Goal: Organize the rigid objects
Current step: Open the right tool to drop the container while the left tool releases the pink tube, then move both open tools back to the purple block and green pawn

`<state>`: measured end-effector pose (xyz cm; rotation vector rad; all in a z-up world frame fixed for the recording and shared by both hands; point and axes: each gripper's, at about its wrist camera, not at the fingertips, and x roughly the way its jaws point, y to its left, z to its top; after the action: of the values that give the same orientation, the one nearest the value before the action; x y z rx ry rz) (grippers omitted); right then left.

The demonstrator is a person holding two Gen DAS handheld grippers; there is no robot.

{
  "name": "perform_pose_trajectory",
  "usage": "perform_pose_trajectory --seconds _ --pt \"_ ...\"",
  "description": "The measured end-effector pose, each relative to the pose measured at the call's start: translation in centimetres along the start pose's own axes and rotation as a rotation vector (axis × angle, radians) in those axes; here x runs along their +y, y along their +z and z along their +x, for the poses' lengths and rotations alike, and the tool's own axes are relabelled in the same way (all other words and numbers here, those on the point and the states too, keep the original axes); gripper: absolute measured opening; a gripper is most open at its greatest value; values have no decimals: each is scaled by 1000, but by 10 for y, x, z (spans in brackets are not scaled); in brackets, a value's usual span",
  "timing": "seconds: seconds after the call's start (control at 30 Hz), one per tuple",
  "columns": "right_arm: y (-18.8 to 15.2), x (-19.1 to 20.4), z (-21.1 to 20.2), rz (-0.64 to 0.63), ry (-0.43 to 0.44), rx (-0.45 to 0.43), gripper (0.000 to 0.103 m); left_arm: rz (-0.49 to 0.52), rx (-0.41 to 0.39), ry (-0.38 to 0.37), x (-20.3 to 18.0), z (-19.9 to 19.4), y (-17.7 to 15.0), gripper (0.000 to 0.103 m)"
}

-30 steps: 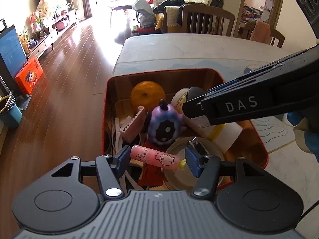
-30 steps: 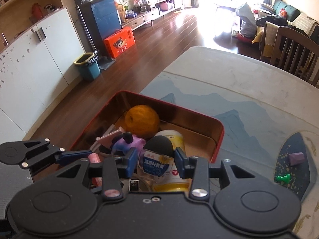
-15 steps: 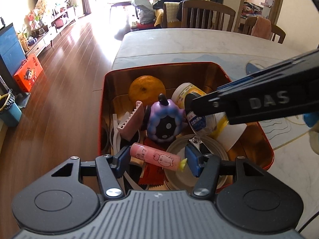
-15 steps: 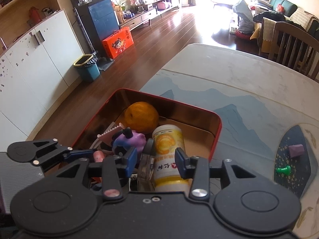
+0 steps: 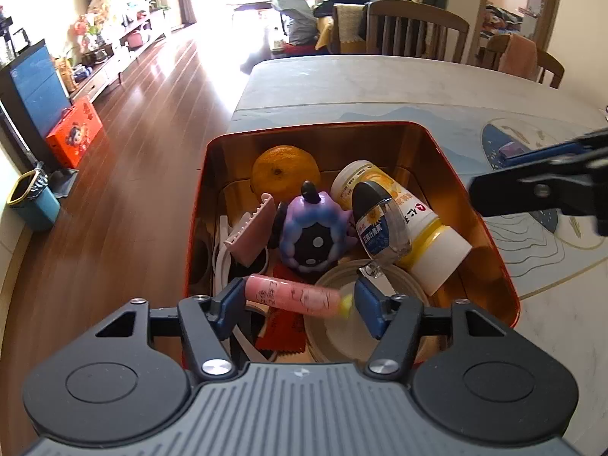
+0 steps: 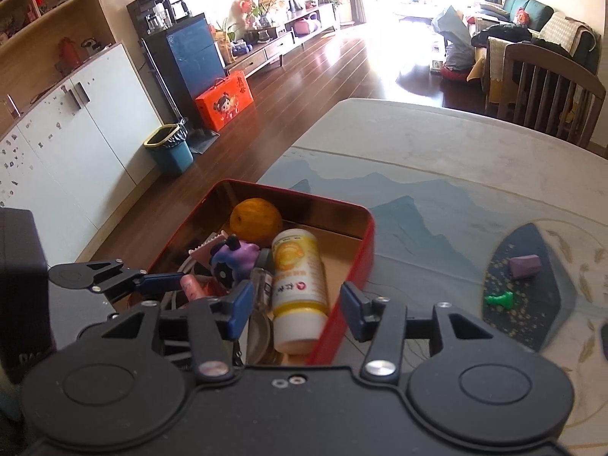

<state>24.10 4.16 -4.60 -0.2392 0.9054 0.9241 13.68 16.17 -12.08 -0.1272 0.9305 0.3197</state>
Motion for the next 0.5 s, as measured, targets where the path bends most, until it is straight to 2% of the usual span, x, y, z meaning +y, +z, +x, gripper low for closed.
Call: perform_pose_trajectory --seconds 0.17,0.27,0.5 --pt "-9 -15 -18 -6 5 -22 59 -37 -9 32 -12 -10 -1 65" --pt "-14 -28 -30 -8 8 -33 61 -67 -12 39 -19 -18 -2 69" --pt "-31 -65 -62 -20 21 -53 68 -107 -38 83 -46 -35 -3 69"
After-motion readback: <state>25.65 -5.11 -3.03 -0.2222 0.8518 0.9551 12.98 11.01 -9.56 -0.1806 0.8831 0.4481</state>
